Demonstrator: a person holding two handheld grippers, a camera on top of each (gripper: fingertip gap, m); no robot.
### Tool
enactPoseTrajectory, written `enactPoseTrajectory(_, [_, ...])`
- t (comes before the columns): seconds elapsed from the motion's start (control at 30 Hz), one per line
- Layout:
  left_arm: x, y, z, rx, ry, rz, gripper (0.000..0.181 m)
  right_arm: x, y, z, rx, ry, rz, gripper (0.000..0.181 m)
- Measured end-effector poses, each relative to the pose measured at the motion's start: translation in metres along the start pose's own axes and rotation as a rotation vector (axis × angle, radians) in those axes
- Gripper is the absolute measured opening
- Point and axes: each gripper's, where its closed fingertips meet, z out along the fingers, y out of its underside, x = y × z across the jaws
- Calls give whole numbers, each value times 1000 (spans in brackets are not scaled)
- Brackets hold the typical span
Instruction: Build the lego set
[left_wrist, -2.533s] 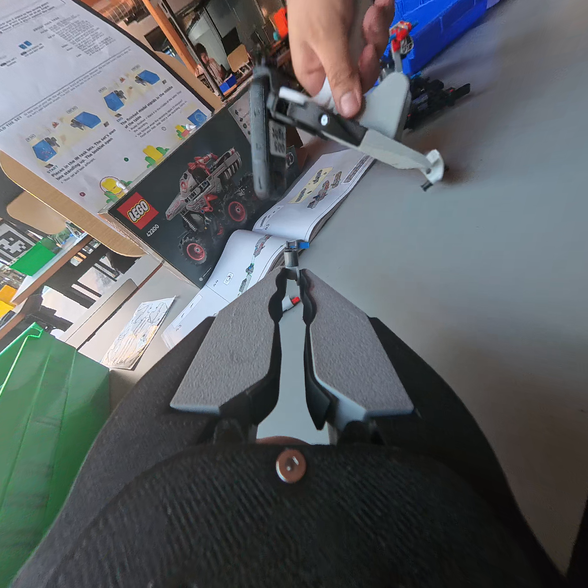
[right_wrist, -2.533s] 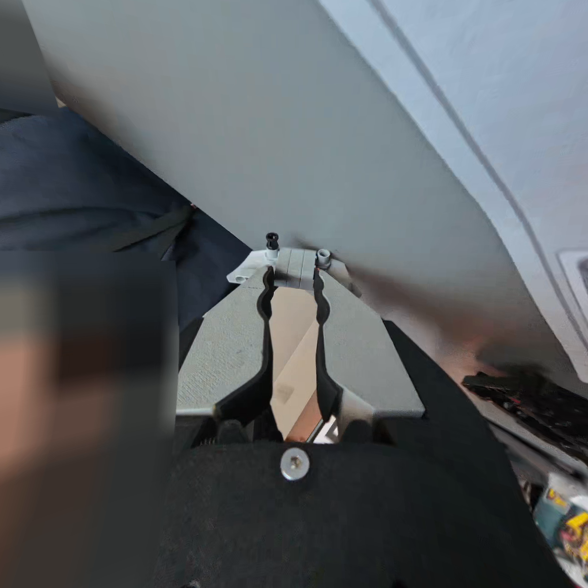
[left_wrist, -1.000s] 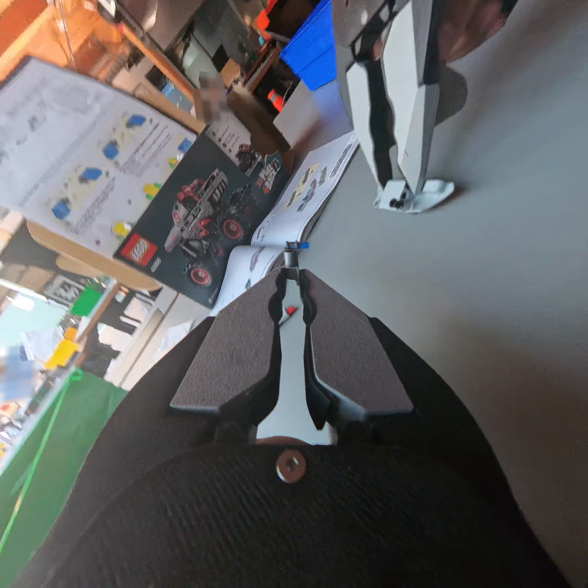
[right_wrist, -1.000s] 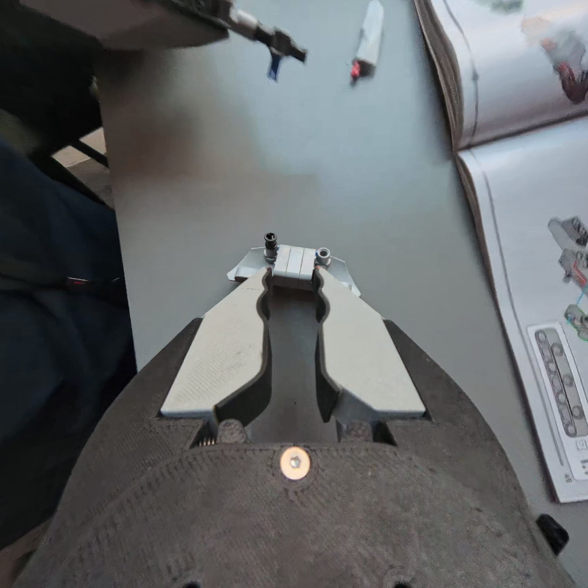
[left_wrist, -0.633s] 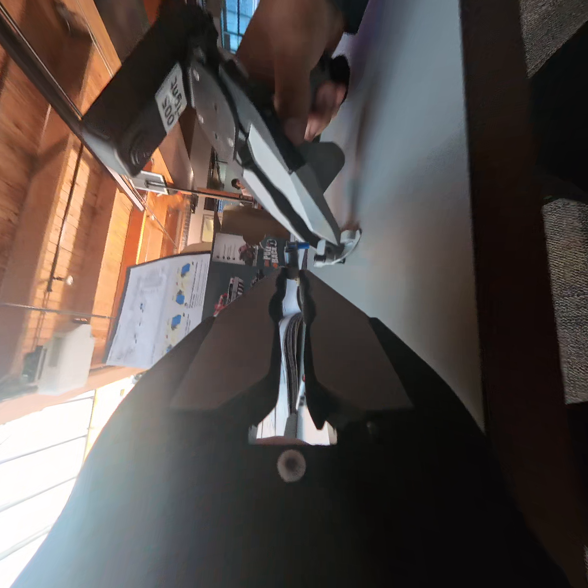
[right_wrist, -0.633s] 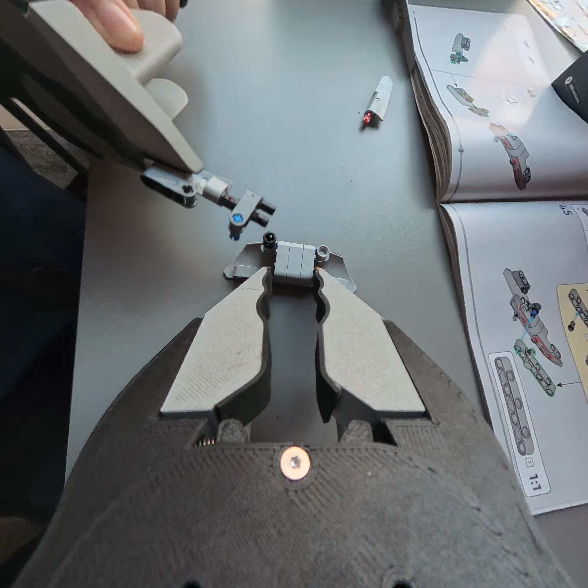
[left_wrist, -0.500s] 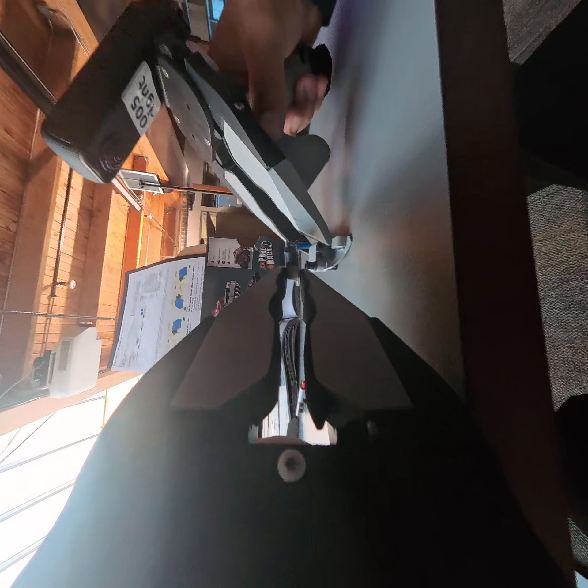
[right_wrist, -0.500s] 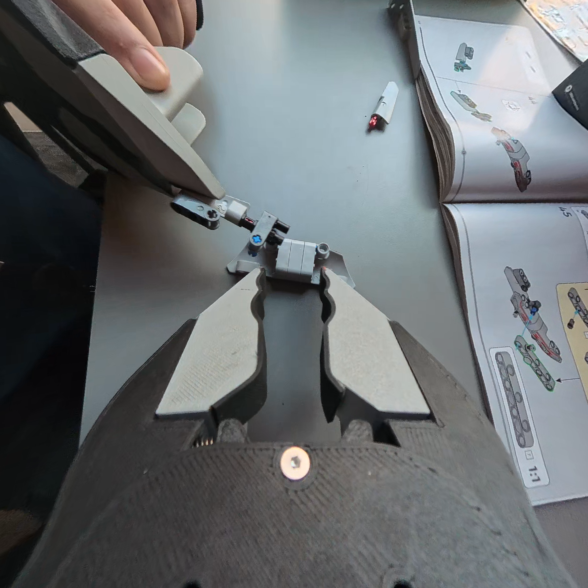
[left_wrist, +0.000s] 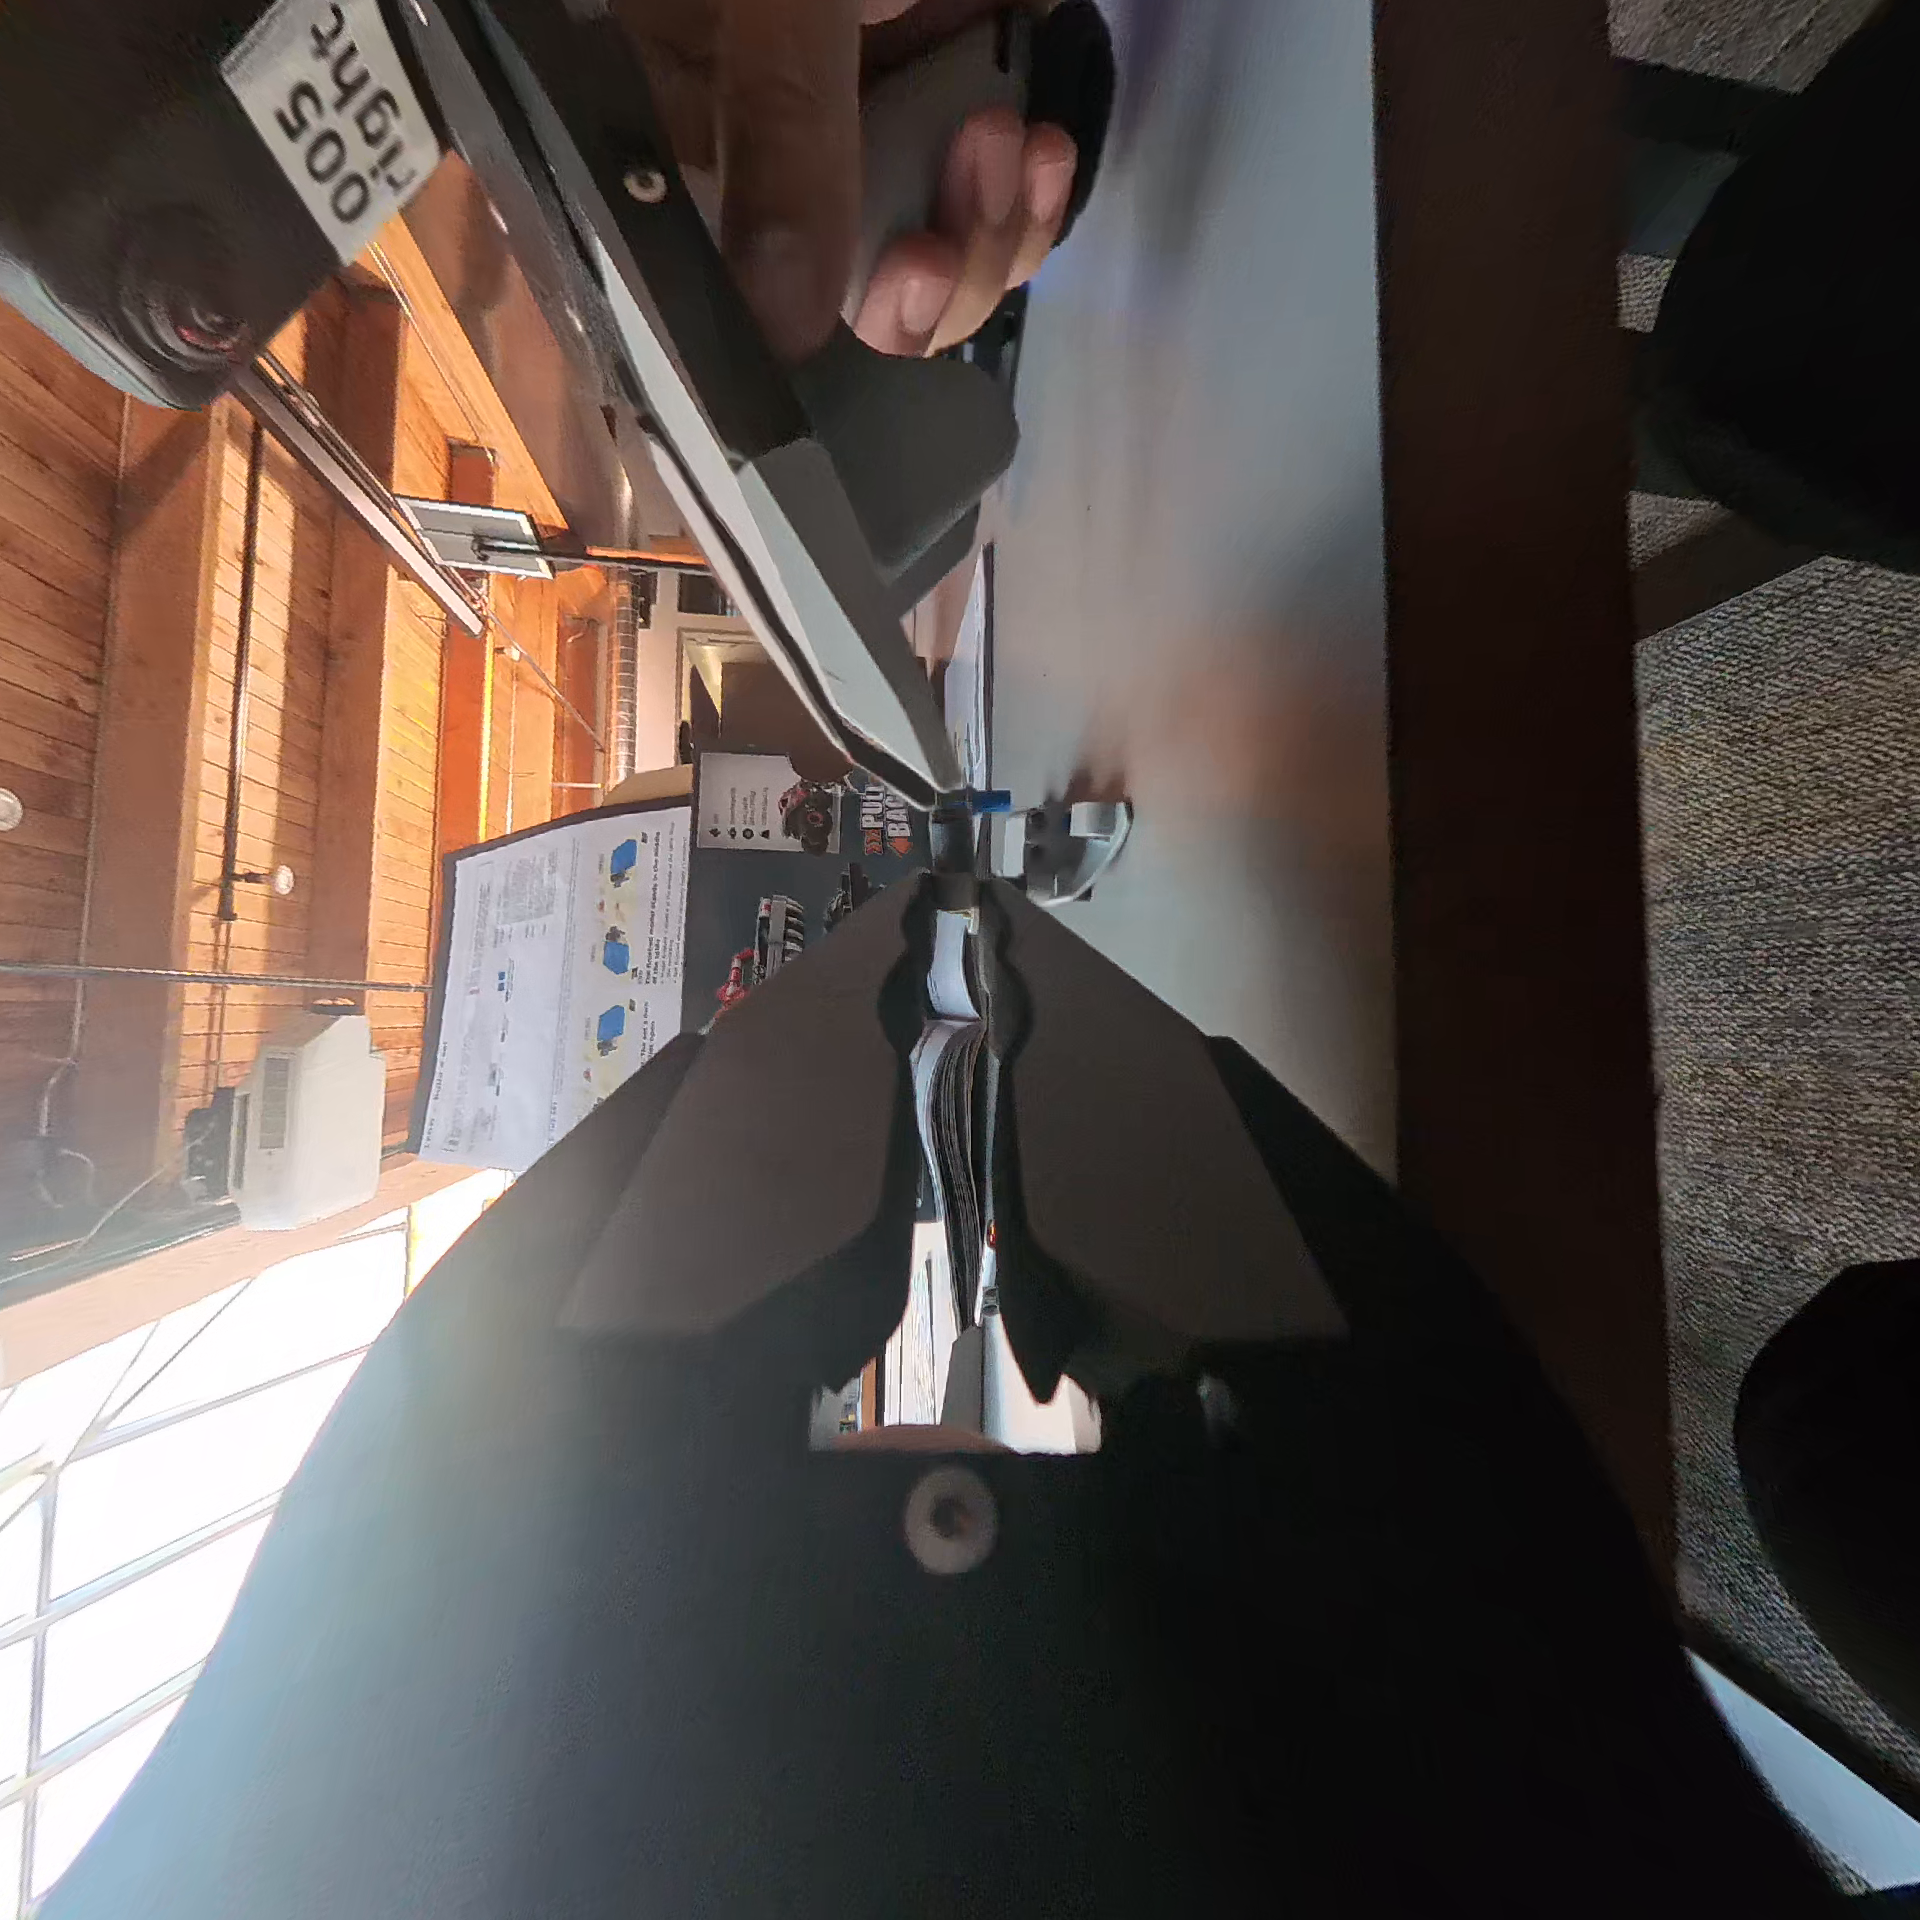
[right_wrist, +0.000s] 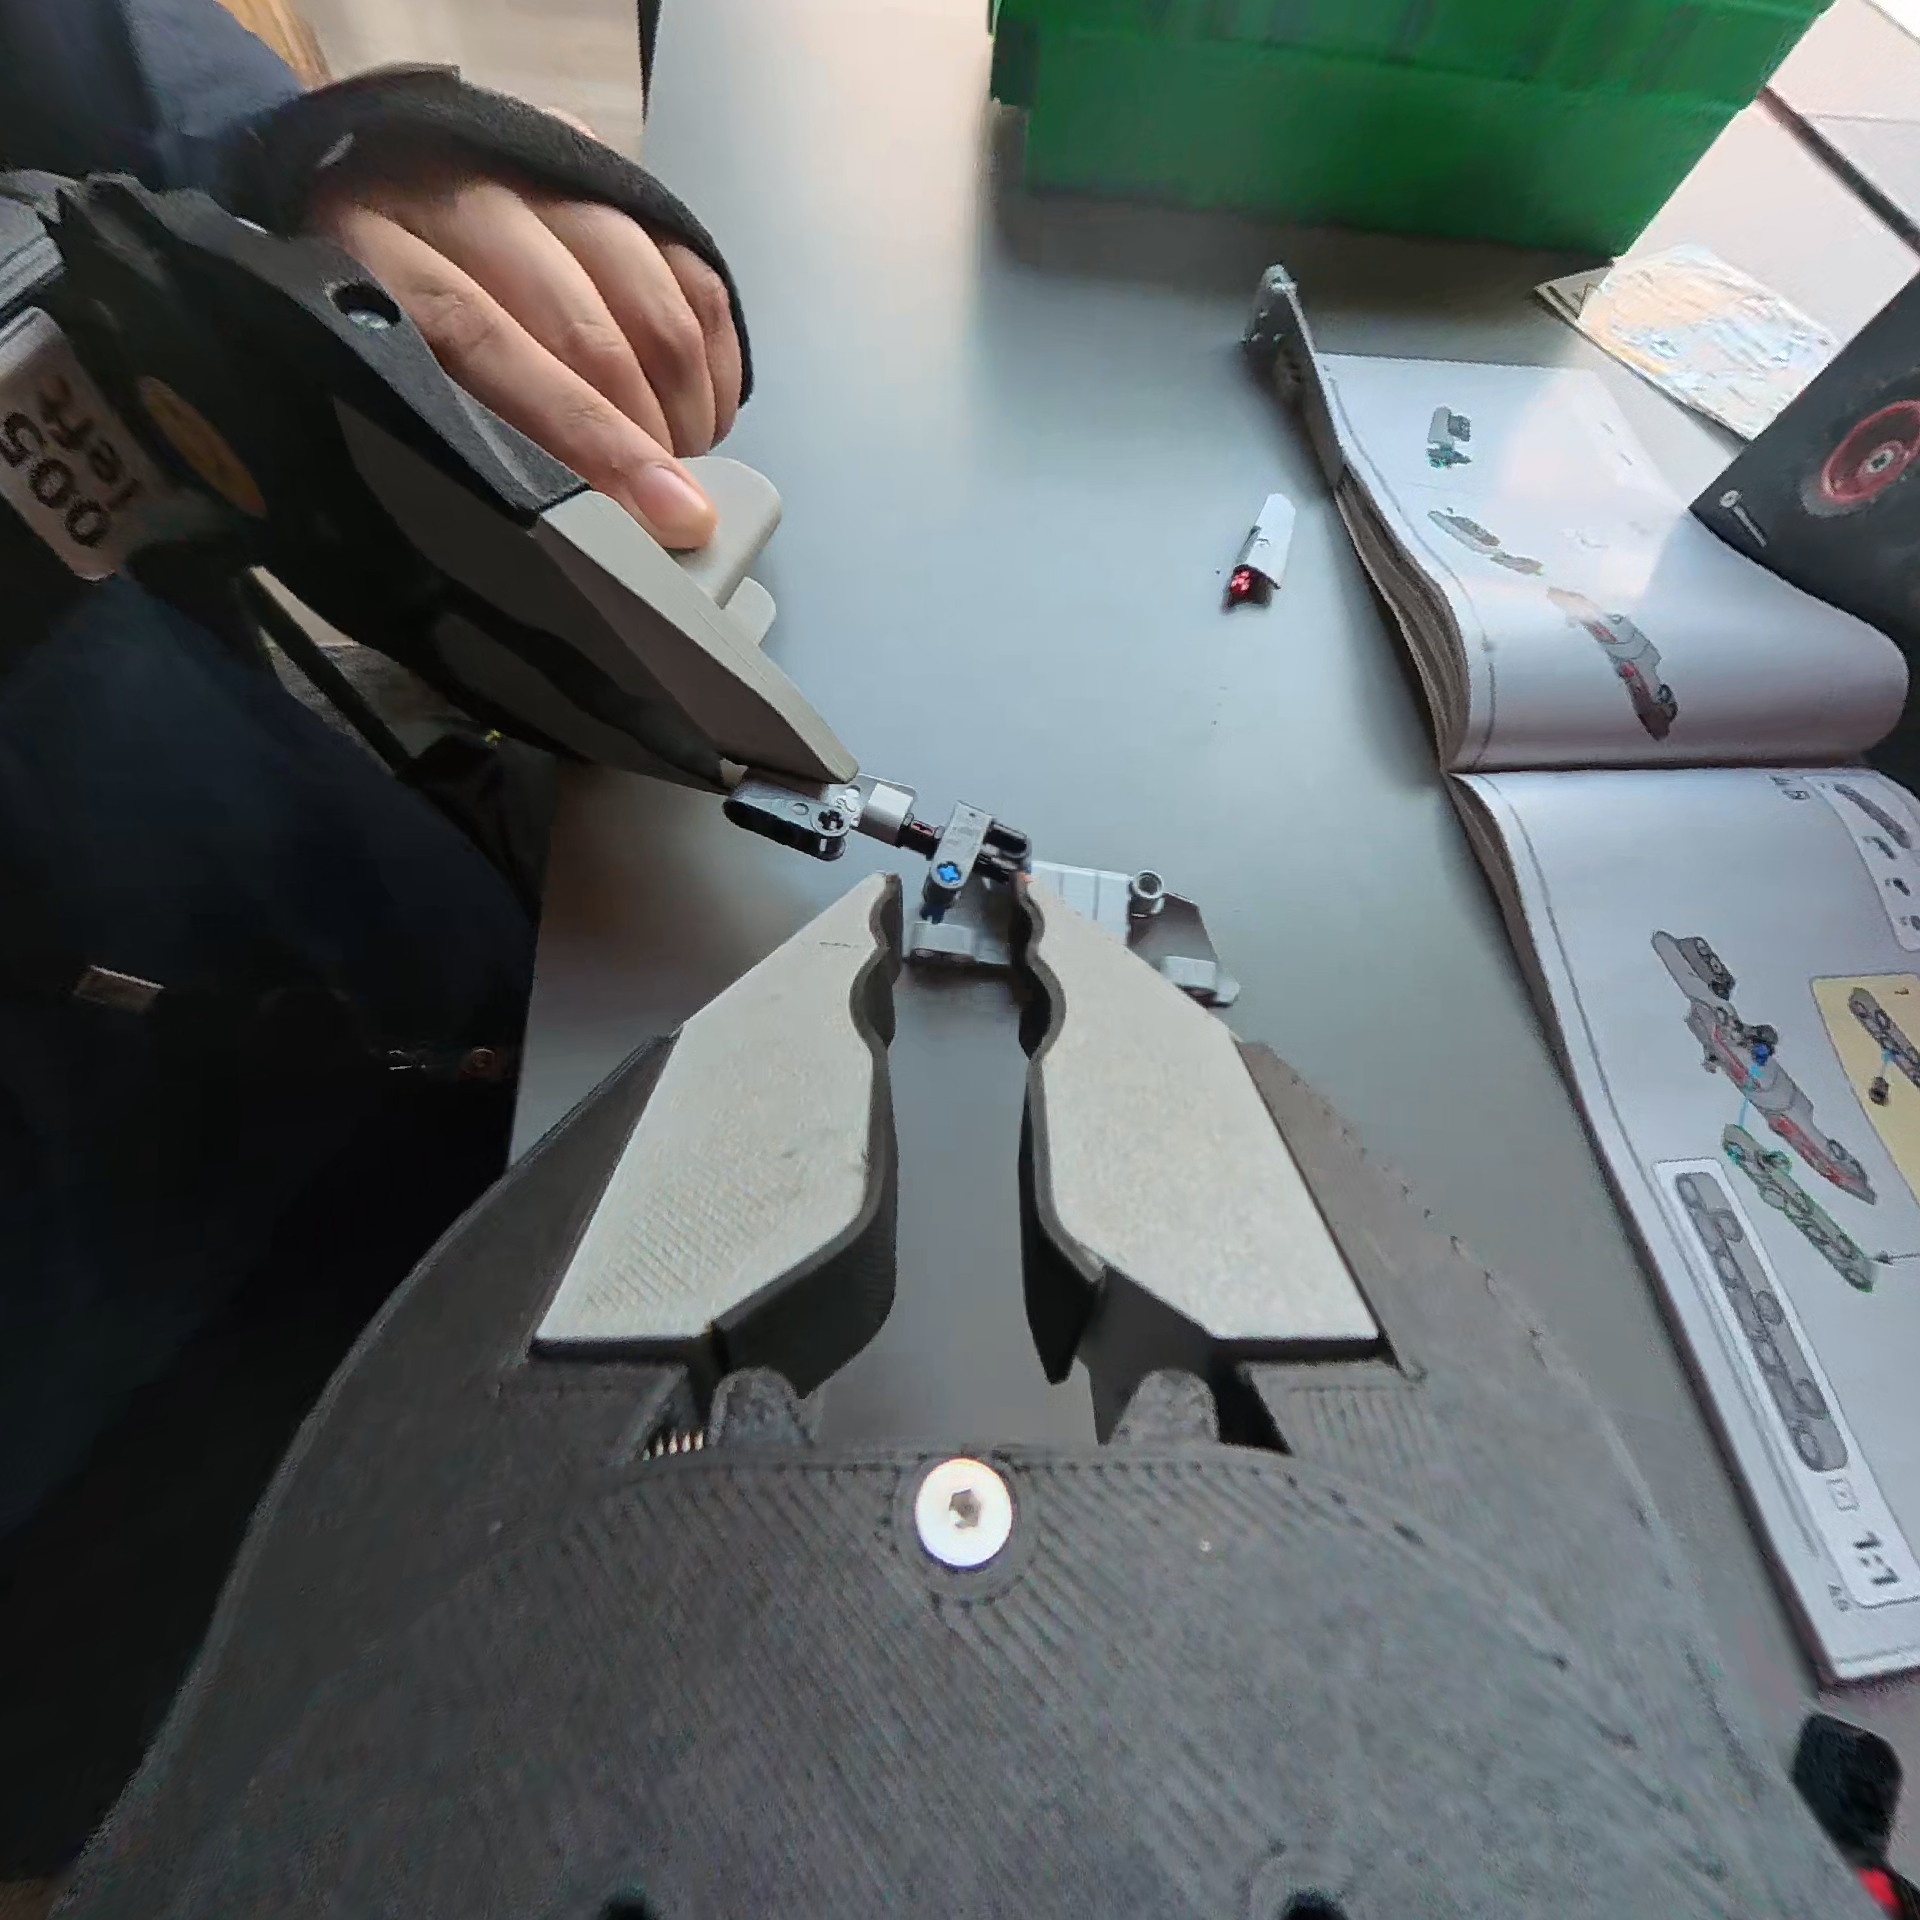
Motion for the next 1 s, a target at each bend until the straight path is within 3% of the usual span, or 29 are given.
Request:
enactPoseTrajectory(0.13, [-1, -6, -2, -6, -7, -1, 2, -5, 3, 4, -9, -1, 22, 6])
enactPoseTrajectory(0.47, [8, -15, -4, 62, 53, -65, 4, -10, 10, 6, -43, -5, 60, 4])
enactPoseTrajectory(0.57, [7, -11, -8, 105, 126, -191, 24, -4, 11, 4, -37, 23, 86, 4])
enactPoseTrajectory(0.7, [-2, -2, -13, 151, 307, -440, 48, -3, 14, 6, -54, 27, 85, 4])
enactPoseTrajectory(0.8, [3, 3, -10, 161, 568, -713, 64, -3, 18, 10, -90, 24, 96, 4])
enactPoseTrajectory(0.9, [-1, -6, -9, 234, 719, -899, 58, -1, 21, 12, -109, 20, 112, 4])
enactPoseTrajectory(1.0, [6, -8, -8, 240, 773, -879, 47, -1, 21, 12, -110, 22, 110, 4])
